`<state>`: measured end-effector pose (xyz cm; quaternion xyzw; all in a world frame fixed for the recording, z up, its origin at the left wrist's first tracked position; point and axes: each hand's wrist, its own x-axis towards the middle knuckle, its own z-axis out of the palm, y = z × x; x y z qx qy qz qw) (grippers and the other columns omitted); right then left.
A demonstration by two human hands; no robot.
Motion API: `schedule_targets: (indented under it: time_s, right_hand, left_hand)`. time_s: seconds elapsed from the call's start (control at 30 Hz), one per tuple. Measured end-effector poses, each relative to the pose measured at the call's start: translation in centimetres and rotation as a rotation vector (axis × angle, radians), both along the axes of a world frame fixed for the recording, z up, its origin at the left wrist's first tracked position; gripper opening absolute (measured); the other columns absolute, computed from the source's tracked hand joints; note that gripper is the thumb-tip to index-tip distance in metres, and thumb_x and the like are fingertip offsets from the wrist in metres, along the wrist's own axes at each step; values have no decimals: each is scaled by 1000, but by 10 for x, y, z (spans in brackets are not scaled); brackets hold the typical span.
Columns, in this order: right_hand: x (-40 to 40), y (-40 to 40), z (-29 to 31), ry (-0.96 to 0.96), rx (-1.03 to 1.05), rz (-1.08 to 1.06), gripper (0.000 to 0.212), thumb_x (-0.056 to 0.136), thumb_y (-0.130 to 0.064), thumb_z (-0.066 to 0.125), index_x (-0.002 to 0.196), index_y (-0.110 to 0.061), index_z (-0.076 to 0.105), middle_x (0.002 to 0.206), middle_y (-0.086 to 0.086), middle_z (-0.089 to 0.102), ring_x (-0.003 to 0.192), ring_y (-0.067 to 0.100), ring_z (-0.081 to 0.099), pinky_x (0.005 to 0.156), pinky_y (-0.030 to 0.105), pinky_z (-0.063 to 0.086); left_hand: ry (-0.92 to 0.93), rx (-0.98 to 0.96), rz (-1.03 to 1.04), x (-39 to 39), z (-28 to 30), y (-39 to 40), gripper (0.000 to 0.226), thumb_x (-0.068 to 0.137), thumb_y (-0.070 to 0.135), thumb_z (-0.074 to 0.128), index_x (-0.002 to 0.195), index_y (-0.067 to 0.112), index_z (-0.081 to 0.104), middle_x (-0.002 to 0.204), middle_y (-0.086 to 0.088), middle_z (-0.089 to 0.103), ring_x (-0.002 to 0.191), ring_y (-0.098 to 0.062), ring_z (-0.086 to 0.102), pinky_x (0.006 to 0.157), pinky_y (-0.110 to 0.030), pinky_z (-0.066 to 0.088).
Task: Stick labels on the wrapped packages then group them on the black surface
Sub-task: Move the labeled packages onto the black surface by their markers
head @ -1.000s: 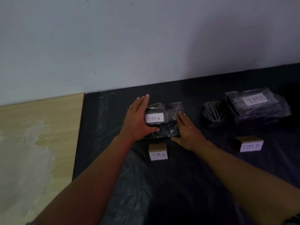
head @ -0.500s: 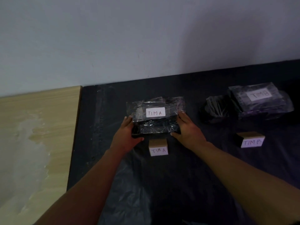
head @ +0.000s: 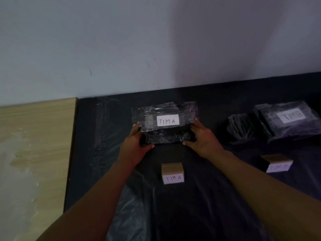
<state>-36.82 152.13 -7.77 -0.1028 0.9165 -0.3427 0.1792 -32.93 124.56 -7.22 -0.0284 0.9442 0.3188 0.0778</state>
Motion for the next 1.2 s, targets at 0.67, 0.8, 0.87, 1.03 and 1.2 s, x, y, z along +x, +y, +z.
schedule_targets:
  time_s: [0.67,0.8,0.87,1.03,1.2]
  right_hand:
    - [-76,-18,-6,-18,-10,-38,77,75,-29,85,143,-16,52,156,-1,37,140,20,41,117,38,35]
    - [-76,-22,2,-19,4,-39,76,75,-26,84,144,-18,51,155,-1,38,137,22,43,116,38,36]
    - [-76,-25,9,-29,16,-37,74,76,-23,83,143,-18,51,153,-2,38,135,22,45,114,36,39]
    - [-65,-25,27,79,44,-55,67,83,-28,76,143,-19,48,150,0,43,135,22,44,112,34,39]
    - [-41,-17,54,134,114,-124,69,89,-33,69,149,-18,40,155,3,39,142,23,36,115,39,35]
  left_hand:
    - [-96,-141,84,-92,29,-8,76,55,32,94,123,16,64,118,-10,70,107,-30,65,87,-30,47]
    - [-92,-109,88,-87,30,-6,80,55,29,93,127,17,61,123,-8,67,111,-30,63,90,-34,49]
    - [-86,-76,84,-83,30,-5,84,55,25,93,131,18,58,129,-7,63,114,-30,61,94,-36,50]
    - [-67,-103,99,-65,40,-1,75,56,30,90,125,23,61,131,-5,58,115,-28,59,96,-39,50]
    - [-91,-216,126,-42,65,13,55,70,50,78,118,26,64,118,-8,63,110,-30,61,86,-39,51]
